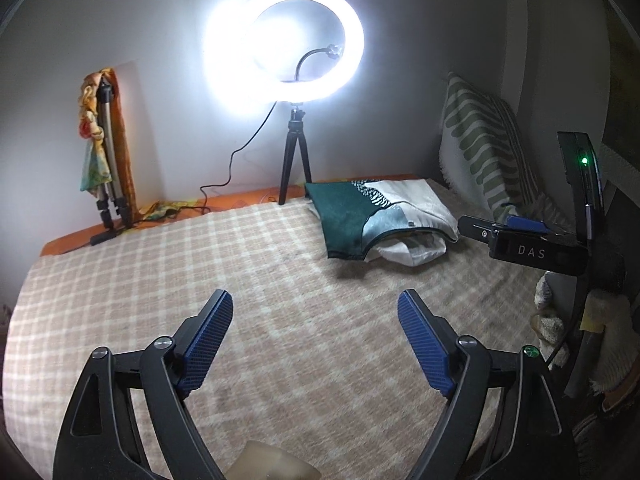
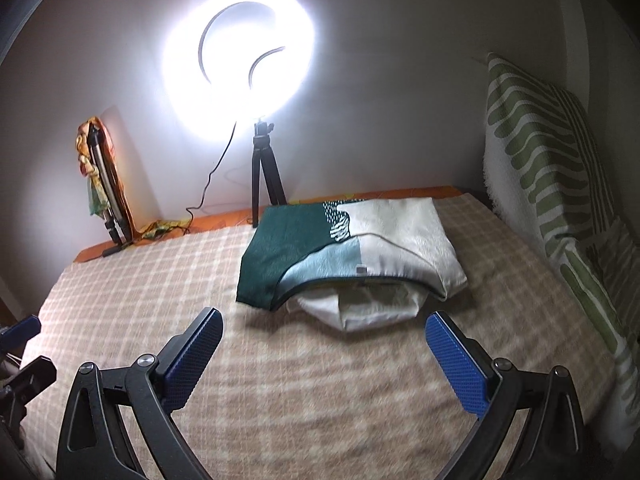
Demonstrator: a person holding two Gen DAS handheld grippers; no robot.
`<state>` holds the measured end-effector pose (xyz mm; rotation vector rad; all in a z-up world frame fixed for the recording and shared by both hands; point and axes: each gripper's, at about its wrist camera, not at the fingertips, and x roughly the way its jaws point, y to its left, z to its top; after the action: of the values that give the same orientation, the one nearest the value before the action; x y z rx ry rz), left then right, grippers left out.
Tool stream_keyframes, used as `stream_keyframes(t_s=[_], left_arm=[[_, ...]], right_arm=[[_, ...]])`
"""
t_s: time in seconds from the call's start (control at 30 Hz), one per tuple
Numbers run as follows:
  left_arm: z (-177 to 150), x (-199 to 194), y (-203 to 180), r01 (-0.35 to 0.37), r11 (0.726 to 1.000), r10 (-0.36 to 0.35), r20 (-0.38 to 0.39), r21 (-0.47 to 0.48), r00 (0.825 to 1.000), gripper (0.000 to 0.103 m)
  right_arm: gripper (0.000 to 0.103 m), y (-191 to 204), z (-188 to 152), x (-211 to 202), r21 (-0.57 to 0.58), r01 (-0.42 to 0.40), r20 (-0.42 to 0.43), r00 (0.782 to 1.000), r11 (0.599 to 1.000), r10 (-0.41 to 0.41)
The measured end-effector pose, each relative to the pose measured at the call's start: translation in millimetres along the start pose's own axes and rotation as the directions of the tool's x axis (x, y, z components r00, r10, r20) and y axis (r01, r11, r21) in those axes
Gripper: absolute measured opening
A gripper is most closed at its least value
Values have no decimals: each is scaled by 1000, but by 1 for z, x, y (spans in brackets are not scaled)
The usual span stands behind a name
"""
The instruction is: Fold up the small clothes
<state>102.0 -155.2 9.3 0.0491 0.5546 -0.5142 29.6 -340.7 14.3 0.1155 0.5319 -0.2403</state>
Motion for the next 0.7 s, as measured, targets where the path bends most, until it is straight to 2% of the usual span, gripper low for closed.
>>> stream_keyframes(t_s=[0.27,0.43,0.7], left_arm=[[-14,0,7,-24,1000,25,-23,4,999,87],[-19,-2,7,-41,999,41,-9,-3,999,87],[-25,-1,4,-48,999,49,-35,9,998,87]], right_arm=[[103,16,-26,-7,20,47,32,998,999,-47],[103,18,-27,-9,19,56,60,997,998,-57],[103,20,-28,-15,26,52,87,995,998,-54]])
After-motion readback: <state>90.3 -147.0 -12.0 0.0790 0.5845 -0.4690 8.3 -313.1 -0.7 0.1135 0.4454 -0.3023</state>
